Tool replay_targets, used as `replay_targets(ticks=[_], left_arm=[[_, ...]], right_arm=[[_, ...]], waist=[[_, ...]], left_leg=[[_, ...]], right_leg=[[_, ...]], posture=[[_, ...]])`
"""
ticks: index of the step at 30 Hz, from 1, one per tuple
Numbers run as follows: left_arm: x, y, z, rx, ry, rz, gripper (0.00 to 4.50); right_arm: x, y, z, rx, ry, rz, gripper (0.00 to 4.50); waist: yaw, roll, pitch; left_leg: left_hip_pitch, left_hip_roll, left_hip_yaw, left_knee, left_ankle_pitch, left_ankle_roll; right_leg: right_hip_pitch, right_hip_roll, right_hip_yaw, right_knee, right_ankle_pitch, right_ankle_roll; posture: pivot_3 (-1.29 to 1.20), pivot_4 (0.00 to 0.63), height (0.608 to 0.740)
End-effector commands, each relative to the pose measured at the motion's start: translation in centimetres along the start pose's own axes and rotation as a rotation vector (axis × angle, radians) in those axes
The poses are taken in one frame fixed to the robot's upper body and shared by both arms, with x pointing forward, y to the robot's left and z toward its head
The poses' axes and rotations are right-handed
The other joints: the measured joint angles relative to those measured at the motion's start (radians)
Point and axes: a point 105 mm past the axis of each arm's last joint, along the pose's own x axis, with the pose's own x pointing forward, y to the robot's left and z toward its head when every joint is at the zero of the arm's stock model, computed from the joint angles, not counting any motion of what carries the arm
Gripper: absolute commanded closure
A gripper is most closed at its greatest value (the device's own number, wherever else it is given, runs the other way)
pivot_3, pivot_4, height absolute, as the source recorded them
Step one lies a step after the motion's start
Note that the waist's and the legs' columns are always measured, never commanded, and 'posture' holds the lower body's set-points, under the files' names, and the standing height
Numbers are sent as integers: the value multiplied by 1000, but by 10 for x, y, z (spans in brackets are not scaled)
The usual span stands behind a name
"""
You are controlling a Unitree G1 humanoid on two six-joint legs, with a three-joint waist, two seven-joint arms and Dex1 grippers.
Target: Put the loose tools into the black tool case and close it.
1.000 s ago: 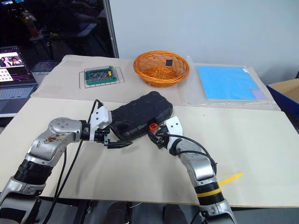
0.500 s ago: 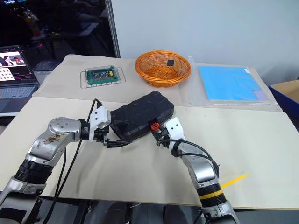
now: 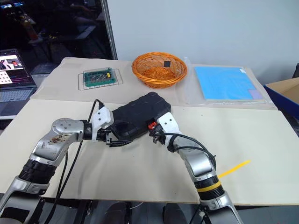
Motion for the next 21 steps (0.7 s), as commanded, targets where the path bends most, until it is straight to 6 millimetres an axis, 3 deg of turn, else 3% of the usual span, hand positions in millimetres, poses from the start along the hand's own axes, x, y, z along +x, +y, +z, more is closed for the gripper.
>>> replay_targets(ticks=[1, 8, 10, 12, 21], left_arm=[[5, -8, -23, -56, 68, -26, 0], [7, -11, -23, -61, 68, -26, 0], [7, -11, -24, -63, 68, -24, 0], [8, -11, -23, -64, 66, -22, 0], [10, -11, -25, -73, 62, -15, 0]], right_arm=[[-6, 3, 31, -23, -94, 34, 3328], [-4, 4, 31, -37, -72, 43, 3328], [0, 3, 33, -41, -70, 25, 2325], [-1, 4, 33, -34, -70, 29, 1840], [-29, -5, 29, -39, -38, 20, 1840]], waist=[[0, 0, 0], [2, 0, 0], [1, 0, 0], [0, 0, 0], [4, 0, 0]], left_leg=[[0, 0, 0, 0, 0, 0], [0, 0, 0, -1, 0, 0], [0, 0, 0, -1, 0, 0], [1, 0, 0, -1, 0, 0], [2, 0, 0, -1, 0, 0]], right_leg=[[0, 0, 0, 0, 0, 0], [1, 0, 0, 0, 0, 0], [1, 0, 0, -1, -1, -1], [1, 0, 0, 0, 0, -1], [2, -1, 0, -2, -1, -1]], posture=[[0, 150, 740], [0, 150, 740], [0, 150, 740], [0, 150, 740], [0, 150, 740]])
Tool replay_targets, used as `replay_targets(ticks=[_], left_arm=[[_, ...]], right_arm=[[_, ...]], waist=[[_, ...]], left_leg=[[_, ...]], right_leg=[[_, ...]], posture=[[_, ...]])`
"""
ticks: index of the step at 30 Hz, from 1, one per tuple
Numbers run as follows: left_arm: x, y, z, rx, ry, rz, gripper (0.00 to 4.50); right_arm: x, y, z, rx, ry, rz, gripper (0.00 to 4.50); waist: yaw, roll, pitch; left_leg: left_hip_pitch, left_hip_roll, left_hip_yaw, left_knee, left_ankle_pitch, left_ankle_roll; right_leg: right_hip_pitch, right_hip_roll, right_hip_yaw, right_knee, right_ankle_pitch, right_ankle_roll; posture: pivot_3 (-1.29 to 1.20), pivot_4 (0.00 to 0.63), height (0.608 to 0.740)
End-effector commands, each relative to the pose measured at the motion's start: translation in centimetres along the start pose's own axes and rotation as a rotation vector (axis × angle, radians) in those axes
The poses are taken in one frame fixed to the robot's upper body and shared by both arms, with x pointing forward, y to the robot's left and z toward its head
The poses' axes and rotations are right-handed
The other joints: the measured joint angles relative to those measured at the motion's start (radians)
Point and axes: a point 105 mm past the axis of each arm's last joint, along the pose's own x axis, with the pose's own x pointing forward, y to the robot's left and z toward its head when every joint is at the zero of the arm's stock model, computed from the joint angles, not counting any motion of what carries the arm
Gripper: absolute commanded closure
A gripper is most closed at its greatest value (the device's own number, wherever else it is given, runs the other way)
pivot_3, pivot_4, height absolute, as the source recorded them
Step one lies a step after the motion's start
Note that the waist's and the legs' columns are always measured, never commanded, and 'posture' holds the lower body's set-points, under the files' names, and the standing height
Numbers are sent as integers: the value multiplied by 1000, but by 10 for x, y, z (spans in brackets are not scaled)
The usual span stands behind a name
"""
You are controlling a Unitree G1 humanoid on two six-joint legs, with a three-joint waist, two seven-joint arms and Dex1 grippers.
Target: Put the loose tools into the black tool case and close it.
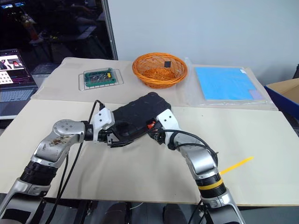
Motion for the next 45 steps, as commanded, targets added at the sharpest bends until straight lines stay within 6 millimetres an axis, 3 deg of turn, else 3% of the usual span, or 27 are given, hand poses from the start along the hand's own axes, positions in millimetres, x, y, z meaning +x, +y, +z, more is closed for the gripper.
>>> replay_targets(ticks=[1, 2, 6, 9, 10, 14, 22, 27, 34, 39, 45], left_arm=[[6, -7, -24, -67, 71, -22, 0], [6, -6, -24, -67, 71, -21, 0], [6, -6, -25, -68, 73, -20, 0], [5, -5, -24, -69, 73, -18, 0], [5, -5, -24, -69, 73, -17, 0], [5, -4, -25, -69, 75, -17, 0], [8, -4, -24, -68, 73, -18, 0], [9, -4, -26, -73, 75, -15, 0], [11, -5, -28, -83, 70, -10, 0], [12, -5, -29, -82, 70, -12, 0], [12, -5, -29, -83, 71, -9, 0]], right_arm=[[-17, -3, 9, 3, -26, -12, 2064], [-20, -3, 8, 12, -22, -13, 2064], [-25, 1, 1, 49, -2, 2, 3243], [-25, -2, 1, 67, -8, -22, 4365], [-25, -3, 2, 77, -15, -28, 4443], [-20, -4, 5, 93, -26, -32, 4443], [18, -7, 7, 83, -35, -27, 4443], [14, -7, 8, 83, -53, -23, 4443], [-13, 0, 20, 92, -162, 26, 4443], [-2, -10, 28, 104, -231, -34, 4443], [20, -13, 12, 78, -170, -51, 4443]], waist=[[1, 0, 0], [1, 0, 0], [1, 0, 0], [0, 0, 0], [0, 0, 0], [0, 0, 0], [-5, 0, 0], [-6, 1, 0], [0, 1, 0], [0, 1, 0], [0, 1, -1]], left_leg=[[0, 0, 0, 0, 0, 0], [0, 0, 0, 0, 0, 0], [0, 0, 0, -1, 0, 0], [0, 0, 0, -1, 0, 0], [0, 0, 0, -1, 0, 0], [0, 0, 0, -1, 0, 0], [1, 0, 0, -1, 0, 0], [1, 0, 0, -1, 0, 0], [1, 0, 1, -3, 0, 0], [1, 0, 1, -3, 0, -1], [1, 0, 1, -3, -1, -2]], right_leg=[[0, 0, 0, 0, 0, 0], [0, 0, 0, -1, 0, 0], [0, 0, 0, -1, 0, 0], [1, 0, 0, -2, 0, 0], [1, -1, 0, -2, 0, 0], [1, -1, -1, -3, 0, 0], [1, -1, -1, -3, 0, 0], [1, -1, -1, -3, 0, 0], [1, -2, -1, -4, 0, 0], [1, -2, -1, -5, 0, 0], [1, -3, -1, -5, 0, 0]], posture=[[0, 150, 740], [0, 150, 740], [0, 150, 740], [0, 150, 740], [0, 150, 740], [0, 150, 740], [0, 150, 740], [0, 150, 740], [0, 150, 740], [0, 150, 740], [0, 150, 740]])
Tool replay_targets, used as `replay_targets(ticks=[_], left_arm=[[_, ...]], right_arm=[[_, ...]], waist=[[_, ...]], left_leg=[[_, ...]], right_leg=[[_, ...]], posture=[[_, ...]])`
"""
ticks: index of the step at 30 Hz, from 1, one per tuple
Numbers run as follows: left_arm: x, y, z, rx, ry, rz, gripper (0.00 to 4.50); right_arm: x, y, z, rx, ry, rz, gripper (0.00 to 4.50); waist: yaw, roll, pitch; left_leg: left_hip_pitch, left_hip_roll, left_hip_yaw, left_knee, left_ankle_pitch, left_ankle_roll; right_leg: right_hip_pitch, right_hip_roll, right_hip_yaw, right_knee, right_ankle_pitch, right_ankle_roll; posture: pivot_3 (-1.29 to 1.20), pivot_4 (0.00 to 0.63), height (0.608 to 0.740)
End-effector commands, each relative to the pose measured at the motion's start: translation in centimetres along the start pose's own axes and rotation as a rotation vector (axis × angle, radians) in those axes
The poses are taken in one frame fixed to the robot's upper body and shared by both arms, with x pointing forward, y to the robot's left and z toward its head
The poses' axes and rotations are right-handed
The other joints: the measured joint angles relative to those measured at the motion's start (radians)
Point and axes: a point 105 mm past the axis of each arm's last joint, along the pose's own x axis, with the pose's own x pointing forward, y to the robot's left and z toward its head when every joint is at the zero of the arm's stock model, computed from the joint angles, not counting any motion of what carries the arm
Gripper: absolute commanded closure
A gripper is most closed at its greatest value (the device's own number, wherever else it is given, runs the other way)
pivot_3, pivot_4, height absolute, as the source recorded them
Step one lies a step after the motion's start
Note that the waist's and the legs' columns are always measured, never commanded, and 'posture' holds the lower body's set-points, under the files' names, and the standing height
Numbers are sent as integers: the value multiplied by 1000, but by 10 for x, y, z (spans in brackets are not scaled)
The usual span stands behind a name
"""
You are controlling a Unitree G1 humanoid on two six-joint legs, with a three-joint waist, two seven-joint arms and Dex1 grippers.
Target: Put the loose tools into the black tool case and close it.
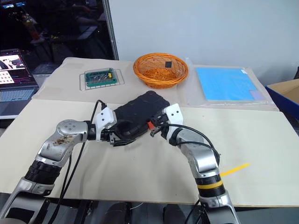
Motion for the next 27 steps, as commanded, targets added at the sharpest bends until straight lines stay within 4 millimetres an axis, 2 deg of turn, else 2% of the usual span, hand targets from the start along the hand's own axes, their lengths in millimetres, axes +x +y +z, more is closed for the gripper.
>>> replay_targets(ticks=[1, 4, 8, 10, 13, 20, 27], left_arm=[[4, -8, -29, -77, 92, -20, 0], [4, -7, -29, -81, 93, -14, 0], [3, -7, -30, -84, 93, -10, 0], [3, -7, -31, -87, 93, -8, 0], [5, -9, -31, -92, 93, -10, 0], [6, -9, -31, -90, 90, -10, 0], [5, -5, -34, -108, 98, 14, 0]], right_arm=[[8, -1, -5, -59, 18, -3, 4443], [8, 2, -36, -102, 139, 23, 4443], [7, 3, -50, -131, 187, 29, 4443], [7, 4, -57, -136, 205, 31, 4443], [13, 1, -76, -120, 251, 10, 4443], [18, 2, -96, -122, 303, 31, 4443], [14, 2, -107, -152, 348, 41, 4443]], waist=[[0, 0, 0], [-2, 1, -2], [-3, 1, -10], [-3, 0, -12], [-5, -3, -19], [-17, -3, -30], [-18, -1, -38]], left_leg=[[0, 0, 0, 0, 1, 2], [1, 0, 0, 0, 1, 2], [4, 0, 0, 0, -2, -4], [7, 0, 0, -1, -3, -5], [14, 0, 2, -11, -3, -6], [25, 1, 2, -17, -4, -6], [26, 3, -4, -19, -5, -8]], right_leg=[[0, 0, 0, 0, 0, 0], [1, 0, 0, 0, 0, 0], [3, 0, 0, 0, -4, -5], [3, -1, 0, -1, -6, -2], [5, -2, 0, -8, -6, -2], [9, -3, 0, -9, -4, -6], [7, -9, 0, -11, -3, -8]], posture=[[0, 150, 740], [0, 150, 740], [0, 150, 740], [0, 150, 740], [0, 150, 740], [0, 150, 740], [0, 150, 740]])
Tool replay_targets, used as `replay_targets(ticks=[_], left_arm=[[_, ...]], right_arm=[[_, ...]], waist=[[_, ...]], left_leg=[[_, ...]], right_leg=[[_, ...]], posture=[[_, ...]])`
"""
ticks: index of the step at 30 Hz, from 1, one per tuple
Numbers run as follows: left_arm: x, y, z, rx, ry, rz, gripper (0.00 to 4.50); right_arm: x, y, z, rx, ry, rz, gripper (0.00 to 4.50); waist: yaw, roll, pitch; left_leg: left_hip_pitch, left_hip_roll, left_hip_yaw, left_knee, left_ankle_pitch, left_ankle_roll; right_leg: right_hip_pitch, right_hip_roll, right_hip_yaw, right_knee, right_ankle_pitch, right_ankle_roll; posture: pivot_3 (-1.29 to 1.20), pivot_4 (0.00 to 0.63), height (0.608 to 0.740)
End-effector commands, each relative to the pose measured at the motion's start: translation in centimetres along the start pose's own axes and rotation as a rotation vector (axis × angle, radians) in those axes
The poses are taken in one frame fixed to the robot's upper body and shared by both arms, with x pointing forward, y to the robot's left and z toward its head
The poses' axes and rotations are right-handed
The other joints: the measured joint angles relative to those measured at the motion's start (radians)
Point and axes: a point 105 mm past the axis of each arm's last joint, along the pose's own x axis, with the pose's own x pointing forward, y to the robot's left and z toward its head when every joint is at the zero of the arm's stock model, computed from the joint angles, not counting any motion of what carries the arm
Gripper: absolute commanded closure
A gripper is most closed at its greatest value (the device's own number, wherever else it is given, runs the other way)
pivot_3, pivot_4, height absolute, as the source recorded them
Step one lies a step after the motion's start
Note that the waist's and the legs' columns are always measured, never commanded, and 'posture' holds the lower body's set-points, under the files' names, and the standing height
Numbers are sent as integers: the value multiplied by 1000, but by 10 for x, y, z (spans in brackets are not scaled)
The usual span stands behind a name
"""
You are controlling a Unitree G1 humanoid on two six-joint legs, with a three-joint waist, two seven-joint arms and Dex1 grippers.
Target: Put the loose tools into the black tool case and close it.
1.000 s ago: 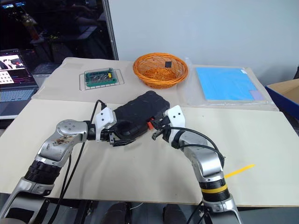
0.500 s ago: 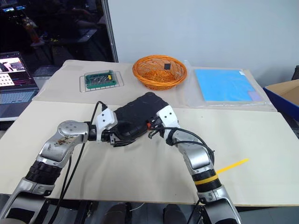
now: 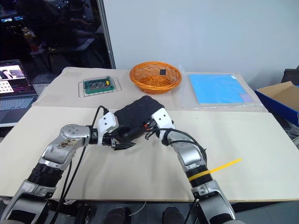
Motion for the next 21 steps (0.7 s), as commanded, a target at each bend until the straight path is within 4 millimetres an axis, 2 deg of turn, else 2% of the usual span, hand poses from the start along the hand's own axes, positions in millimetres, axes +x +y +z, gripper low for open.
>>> replay_targets(ticks=[1, 7, 13, 21], left_arm=[[3, -1, -17, -55, 53, 4, 0], [3, 3, -19, -62, 59, 33, 0], [3, 5, -17, -62, 56, 47, 0], [3, 5, -14, -58, 53, 49, 0]], right_arm=[[-7, 11, -69, 45, 249, 31, 4443], [-3, 9, -68, 42, 253, 38, 4443], [-8, 10, -75, 38, 284, 44, 4443], [-11, 7, -69, 40, 288, 41, 4443]], waist=[[-1, 0, -1], [-6, -1, -2], [-5, 0, -3], [-4, 0, -2]], left_leg=[[0, 0, 0, 0, 0, 0], [1, 0, 2, -2, 0, 0], [4, -1, 2, -7, 0, 0], [3, -2, 2, -7, 0, 0]], right_leg=[[0, -1, 0, 0, 0, 0], [-1, -9, -6, -1, 0, 0], [-2, -12, -8, -2, 0, 0], [-2, -16, -10, -5, 0, 0]], posture=[[0, 150, 740], [0, 150, 740], [0, 150, 740], [0, 150, 740]])
